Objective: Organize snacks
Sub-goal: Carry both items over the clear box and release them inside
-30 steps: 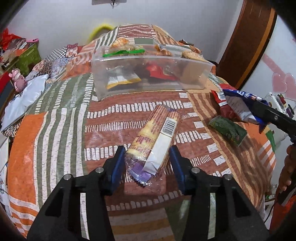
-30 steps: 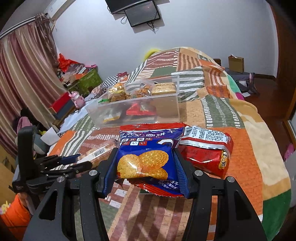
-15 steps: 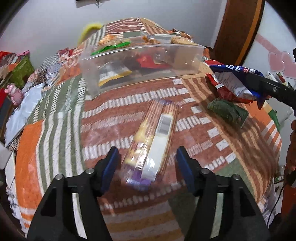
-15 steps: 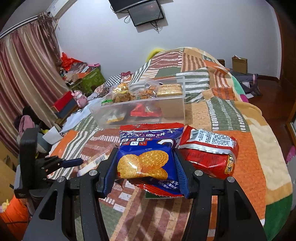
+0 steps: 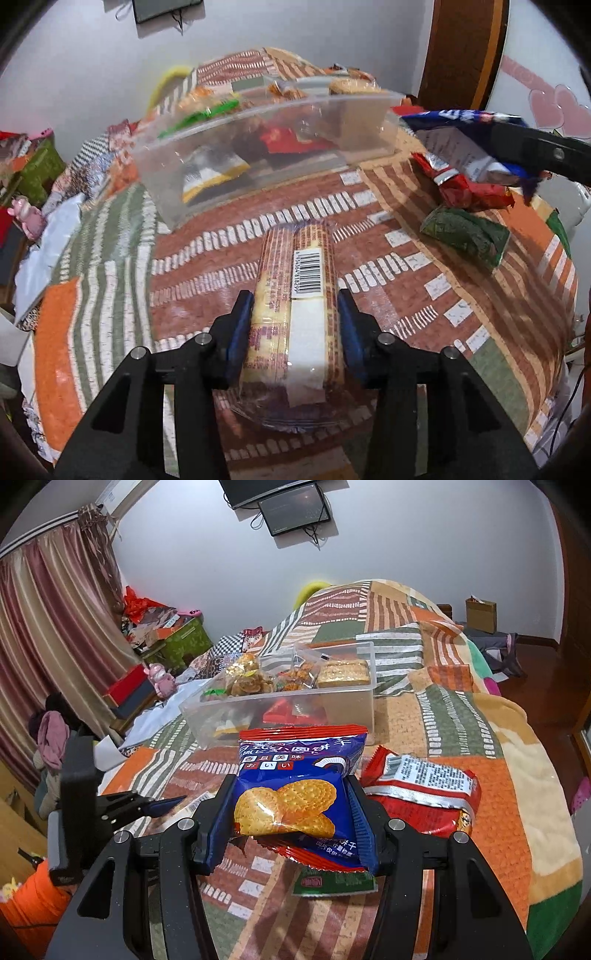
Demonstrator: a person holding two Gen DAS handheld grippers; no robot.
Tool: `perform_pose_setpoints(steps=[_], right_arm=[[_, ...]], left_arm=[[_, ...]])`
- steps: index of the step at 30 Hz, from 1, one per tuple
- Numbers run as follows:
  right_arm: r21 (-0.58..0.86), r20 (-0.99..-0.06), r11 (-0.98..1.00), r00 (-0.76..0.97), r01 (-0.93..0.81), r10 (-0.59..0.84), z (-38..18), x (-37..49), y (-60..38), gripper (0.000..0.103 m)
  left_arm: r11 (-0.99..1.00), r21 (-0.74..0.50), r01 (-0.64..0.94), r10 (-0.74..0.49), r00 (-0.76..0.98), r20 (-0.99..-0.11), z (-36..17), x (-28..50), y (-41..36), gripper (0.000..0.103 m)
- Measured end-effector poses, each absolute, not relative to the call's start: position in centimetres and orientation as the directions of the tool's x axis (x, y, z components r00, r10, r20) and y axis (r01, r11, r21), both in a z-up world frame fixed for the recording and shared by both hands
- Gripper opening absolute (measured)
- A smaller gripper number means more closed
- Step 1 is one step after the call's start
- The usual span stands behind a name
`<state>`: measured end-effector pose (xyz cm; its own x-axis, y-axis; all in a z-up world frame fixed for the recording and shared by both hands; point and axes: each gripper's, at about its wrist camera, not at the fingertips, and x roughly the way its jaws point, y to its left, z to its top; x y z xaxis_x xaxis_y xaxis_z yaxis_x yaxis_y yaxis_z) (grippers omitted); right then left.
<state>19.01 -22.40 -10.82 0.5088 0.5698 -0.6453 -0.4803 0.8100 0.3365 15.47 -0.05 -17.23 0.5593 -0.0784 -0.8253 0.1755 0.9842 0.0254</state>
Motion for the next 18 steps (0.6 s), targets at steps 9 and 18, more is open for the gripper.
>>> perform_pose_setpoints(steps=[9,18], right_arm=[[0.314,-0.611,0.802,0.538,-0.509,0.581,-8.8,20.0,-20.8,0.053],[0.257,-0.588,0.809,0.579,-0.528,0.565,-7.0,22.5,-18.7,0.053]], left_arm=[[0.995,-0.037,0.096,-0.091,0.659,-0.747,-12.3,16.1,2.2,0.045],[0.996,-0.092,0.014,-0.074,0.711,-0.700,-9.2,20.0,5.5,0.045]])
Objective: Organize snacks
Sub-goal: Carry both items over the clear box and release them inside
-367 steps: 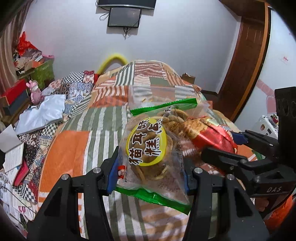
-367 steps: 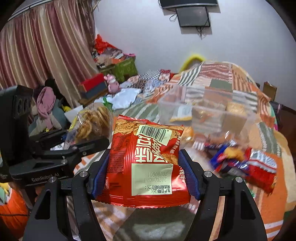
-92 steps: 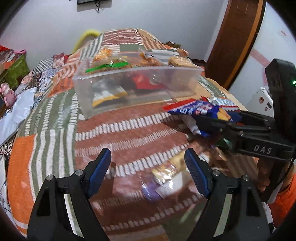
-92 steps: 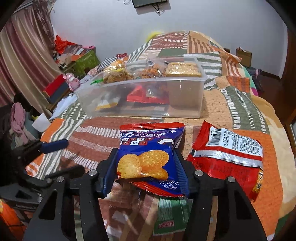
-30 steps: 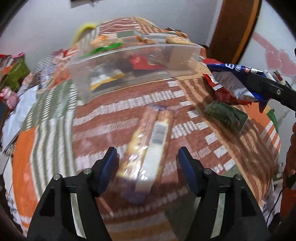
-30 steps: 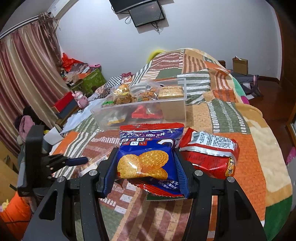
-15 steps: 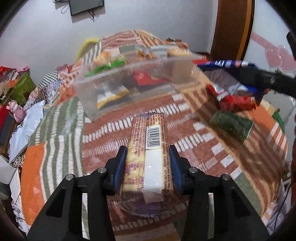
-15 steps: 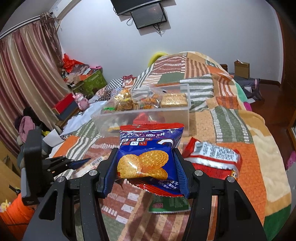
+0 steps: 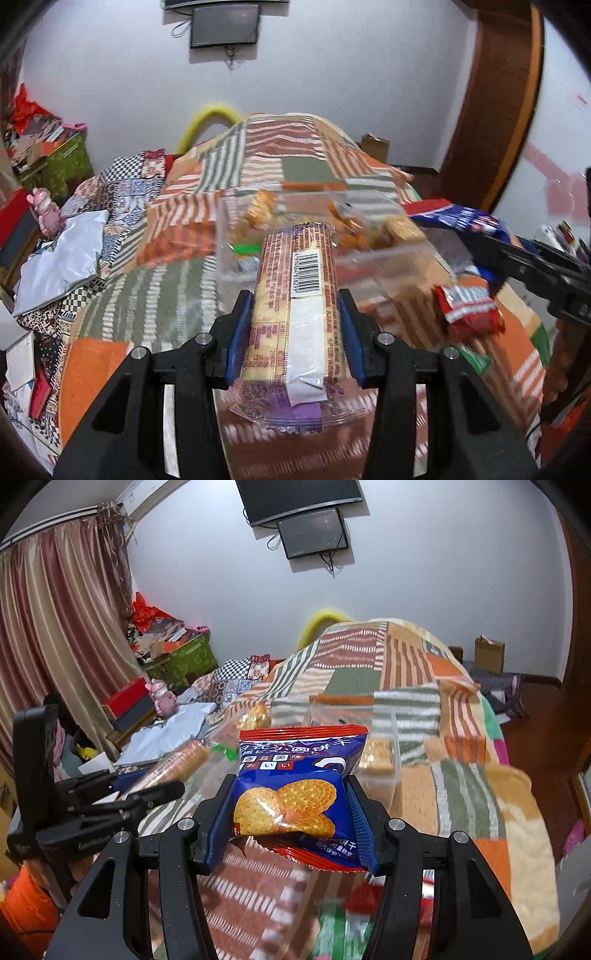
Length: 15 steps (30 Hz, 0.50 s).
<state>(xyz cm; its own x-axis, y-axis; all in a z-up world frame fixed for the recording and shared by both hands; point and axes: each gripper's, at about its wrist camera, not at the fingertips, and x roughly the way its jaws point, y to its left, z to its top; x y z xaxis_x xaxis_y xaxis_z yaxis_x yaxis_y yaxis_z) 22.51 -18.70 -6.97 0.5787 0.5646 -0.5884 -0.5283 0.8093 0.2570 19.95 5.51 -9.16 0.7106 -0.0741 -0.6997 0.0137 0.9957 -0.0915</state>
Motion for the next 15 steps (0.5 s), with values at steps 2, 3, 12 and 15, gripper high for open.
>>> perform_pose_setpoints(steps=[2,3,12,15], right_arm=[[0.243,-0.590,0.811,0.582,-0.533,0.560,-6.8,23.4,-18.2,0.053],[0.236,-0.591,0.811,0.584,-0.535,0.557,-6.7,23.7,-18.0,0.053],[0.186,-0.630,0.813,0.568,-0.551,0.529,-7.6,28.2,-14.6,0.053],[0.138,-0.656,0.823,0.572,-0.552,0.493,-8.3,29.7,-13.3,0.053]], left_arm=[[0.994,-0.108,-0.009,-0.071,0.706,-0.705,-9.1,21.4,6.6,0.045],[0.993,-0.117,-0.018,-0.071,0.703,-0.708,-9.2,22.0,7.1,0.045],[0.992,-0.127,-0.010,-0.086,0.686,-0.723,-9.7,27.1,7.4,0.045],[0.994,-0.112,0.009,-0.088,0.686,-0.723,-9.5,28.8,6.6,0.045]])
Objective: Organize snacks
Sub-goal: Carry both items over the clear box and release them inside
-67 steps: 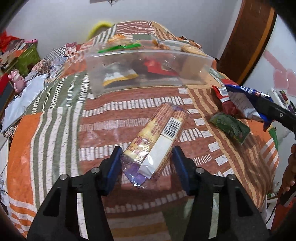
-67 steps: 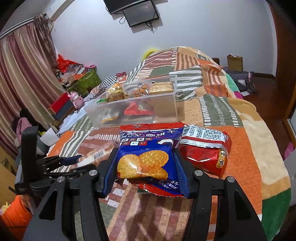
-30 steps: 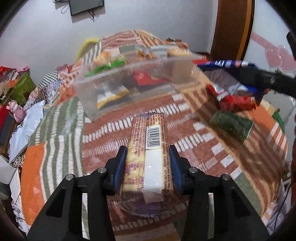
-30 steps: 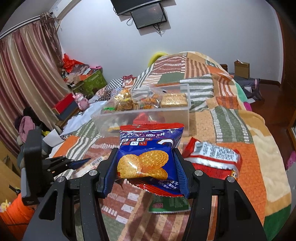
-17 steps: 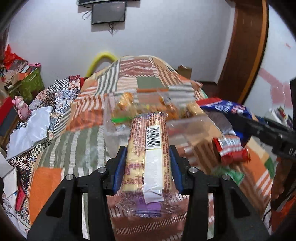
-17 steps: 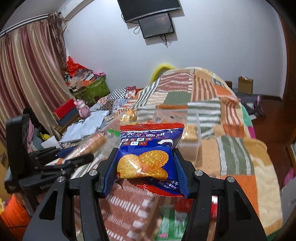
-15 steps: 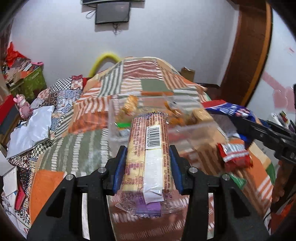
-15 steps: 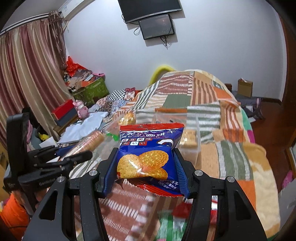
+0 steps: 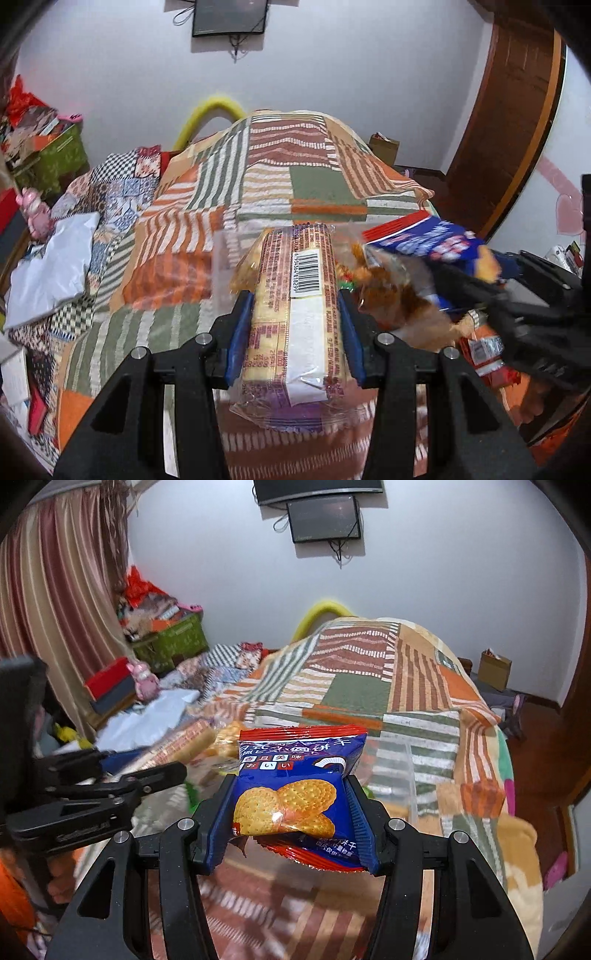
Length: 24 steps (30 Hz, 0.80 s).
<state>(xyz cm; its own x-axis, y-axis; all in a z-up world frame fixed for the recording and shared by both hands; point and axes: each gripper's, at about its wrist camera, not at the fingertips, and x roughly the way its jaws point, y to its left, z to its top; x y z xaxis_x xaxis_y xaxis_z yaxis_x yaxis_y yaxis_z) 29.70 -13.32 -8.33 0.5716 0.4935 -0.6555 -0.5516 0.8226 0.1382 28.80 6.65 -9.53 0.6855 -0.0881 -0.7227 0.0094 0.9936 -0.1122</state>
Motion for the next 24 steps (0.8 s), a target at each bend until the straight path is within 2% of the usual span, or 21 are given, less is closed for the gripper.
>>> perform_pose_setpoints(steps=[4,14,24], right_arm=[[0.043,-0.682,0.840,0.599,-0.540,0.420,-9.3,30.9,-12.5,0.053],[-0.012,-0.706,0.810,0.579,-0.586,0.408,-10.4,31.0,-11.1,0.054],[0.067,-0.707,0.809,0.545,-0.584,0.451,-9.7,30.6,-12.5,0.066]], left_arm=[[0.992,-0.124,0.012,-0.099,0.682,-0.725,-9.4,30.5,6.2,0.045],[0.993,-0.104,0.053,-0.114,0.639,-0.761,-11.2,34.0,3.6,0.045],[0.997,-0.062,0.051,-0.080,0.665,-0.742,-10.5,32.6,3.6,0.047]])
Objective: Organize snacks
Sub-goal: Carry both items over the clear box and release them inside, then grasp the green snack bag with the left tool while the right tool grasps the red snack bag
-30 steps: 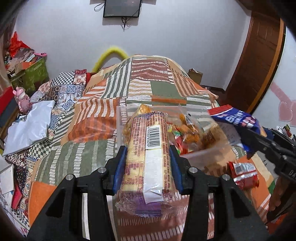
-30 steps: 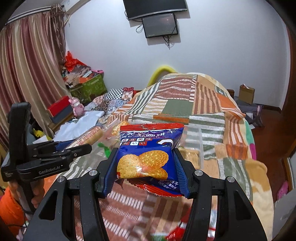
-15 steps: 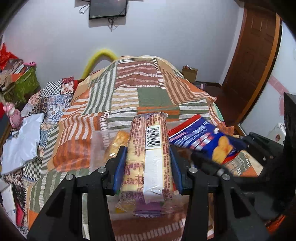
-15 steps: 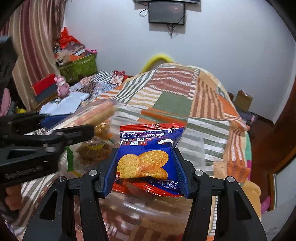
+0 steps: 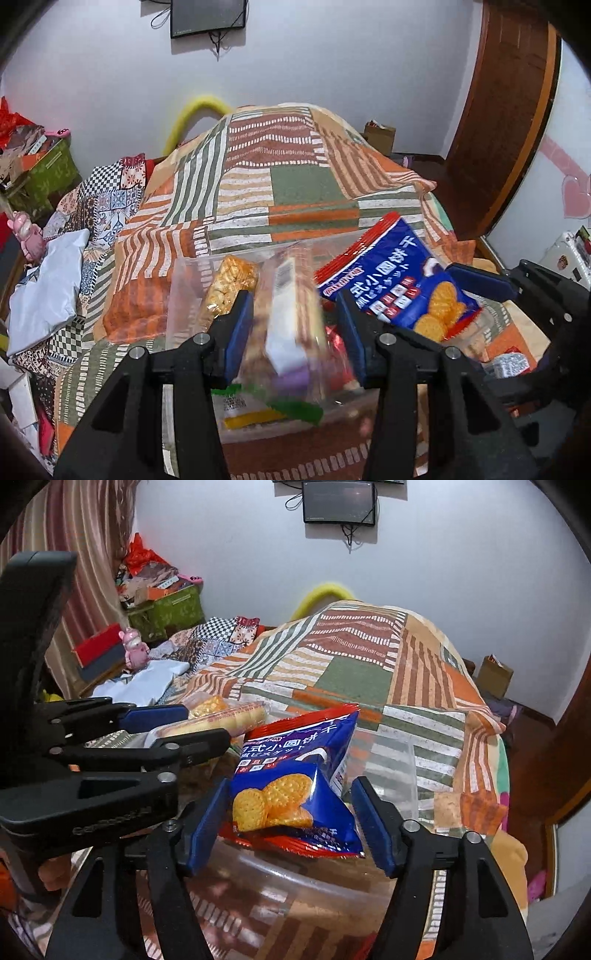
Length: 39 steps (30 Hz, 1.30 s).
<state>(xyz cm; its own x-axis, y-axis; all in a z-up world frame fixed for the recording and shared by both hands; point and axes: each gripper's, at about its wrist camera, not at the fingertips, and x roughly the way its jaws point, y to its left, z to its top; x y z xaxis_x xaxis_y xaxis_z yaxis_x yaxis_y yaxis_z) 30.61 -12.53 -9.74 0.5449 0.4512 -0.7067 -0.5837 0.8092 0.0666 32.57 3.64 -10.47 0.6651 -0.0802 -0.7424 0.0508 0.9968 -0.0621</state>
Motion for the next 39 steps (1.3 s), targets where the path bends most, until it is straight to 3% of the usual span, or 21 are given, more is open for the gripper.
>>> perform_pose_setpoints(steps=[9,16,22,31,35,39], right_arm=[[0.078,-0.675,0.819,0.574,-0.568,0.463,-7.8,28.5,-15.0,0.066],[0.093,-0.663,0.845,0.600,-0.527,0.447,-7.2,26.2,-18.5,0.067],[0.125,-0.673,0.873,0.606,-0.472,0.424,-8.1,24.5,-22.2,0.068],[0.169,-0.730,0.907,0.570,-0.385,0.378,-11.5,23.6,-26.8,0.070],[0.178,-0.749,0.919,0.558,-0.352,0.359,-12.9,23.6,-28.3,0.081],[0.171,-0.765,0.927,0.547,-0.335,0.339,-13.9,24.3,-28.9,0.081]], left_arm=[[0.995,-0.075,0.073,-0.105,0.703,-0.703,-7.8,28.7,3.3,0.047],[0.993,-0.080,0.084,-0.116,0.720,-0.684,-7.0,24.7,2.3,0.059],[0.994,-0.062,0.093,-0.110,0.710,-0.696,-8.3,21.8,0.7,0.066],[0.991,-0.065,0.113,-0.124,0.660,-0.741,-11.6,19.8,-1.2,0.068],[0.990,-0.067,0.125,-0.132,0.637,-0.760,-12.8,19.7,-2.1,0.068],[0.986,-0.094,0.136,-0.157,0.606,-0.780,-13.9,19.9,-3.3,0.068]])
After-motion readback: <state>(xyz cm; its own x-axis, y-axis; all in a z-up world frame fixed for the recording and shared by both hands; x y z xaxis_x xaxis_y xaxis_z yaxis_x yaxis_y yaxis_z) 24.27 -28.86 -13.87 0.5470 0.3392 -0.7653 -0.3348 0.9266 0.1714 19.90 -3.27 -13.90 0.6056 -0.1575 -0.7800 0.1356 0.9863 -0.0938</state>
